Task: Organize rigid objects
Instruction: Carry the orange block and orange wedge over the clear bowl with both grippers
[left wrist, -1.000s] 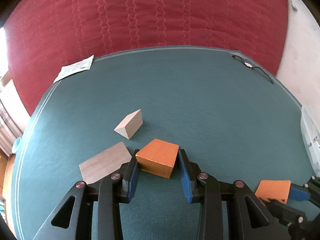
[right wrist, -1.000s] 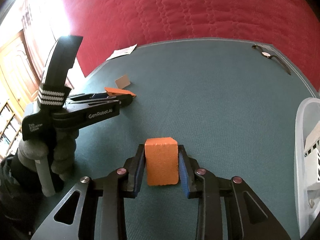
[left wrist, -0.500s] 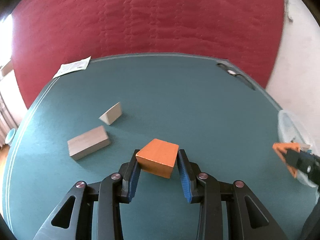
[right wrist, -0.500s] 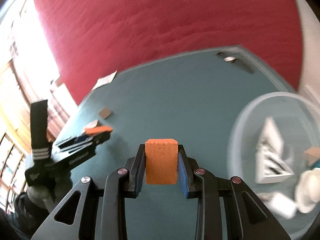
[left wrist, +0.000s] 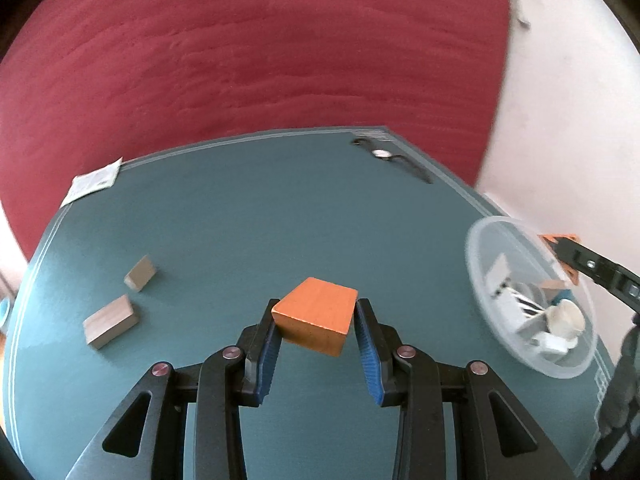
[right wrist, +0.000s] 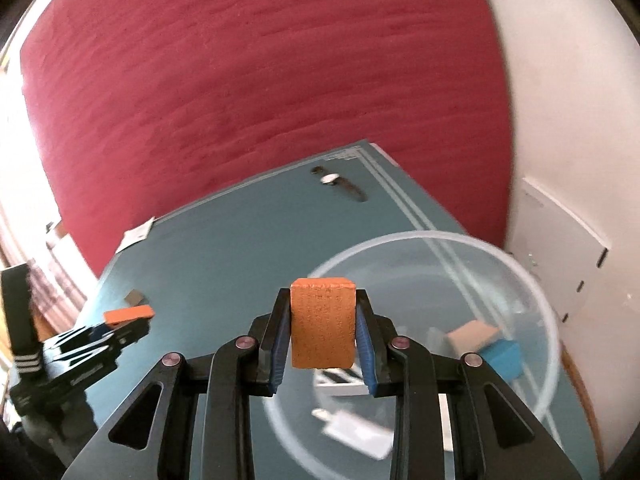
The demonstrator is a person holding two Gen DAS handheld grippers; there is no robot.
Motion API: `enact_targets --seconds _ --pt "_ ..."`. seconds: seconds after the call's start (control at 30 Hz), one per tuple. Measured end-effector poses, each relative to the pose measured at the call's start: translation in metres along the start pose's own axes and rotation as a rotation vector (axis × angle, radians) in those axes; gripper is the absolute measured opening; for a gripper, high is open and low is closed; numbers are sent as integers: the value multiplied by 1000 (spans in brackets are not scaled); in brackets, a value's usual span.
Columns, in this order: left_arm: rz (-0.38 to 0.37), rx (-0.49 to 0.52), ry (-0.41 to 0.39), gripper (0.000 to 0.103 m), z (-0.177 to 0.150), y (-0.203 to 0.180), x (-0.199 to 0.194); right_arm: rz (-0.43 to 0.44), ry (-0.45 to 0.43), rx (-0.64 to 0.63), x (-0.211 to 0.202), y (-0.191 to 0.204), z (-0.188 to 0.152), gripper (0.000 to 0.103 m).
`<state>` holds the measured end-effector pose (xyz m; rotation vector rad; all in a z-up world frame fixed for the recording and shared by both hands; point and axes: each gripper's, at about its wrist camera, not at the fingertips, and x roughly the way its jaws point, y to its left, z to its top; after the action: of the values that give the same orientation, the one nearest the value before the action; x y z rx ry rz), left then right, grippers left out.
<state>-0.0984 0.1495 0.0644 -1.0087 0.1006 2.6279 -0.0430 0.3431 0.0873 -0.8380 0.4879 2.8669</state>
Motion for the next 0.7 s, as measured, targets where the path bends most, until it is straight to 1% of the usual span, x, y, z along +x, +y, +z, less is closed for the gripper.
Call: enact_targets --seconds 0.27,0.43,0.7 --pt "-78 82 -7 38 9 -35 -3 -72 -11 27 1 -23 3 31" --pt "-109 100 4 38 13 -47 -2 -111 -19 67 -1 -43 3 31" --pt "-172 148 0 38 21 -73 -4 -157 -26 99 2 -58 3 32"
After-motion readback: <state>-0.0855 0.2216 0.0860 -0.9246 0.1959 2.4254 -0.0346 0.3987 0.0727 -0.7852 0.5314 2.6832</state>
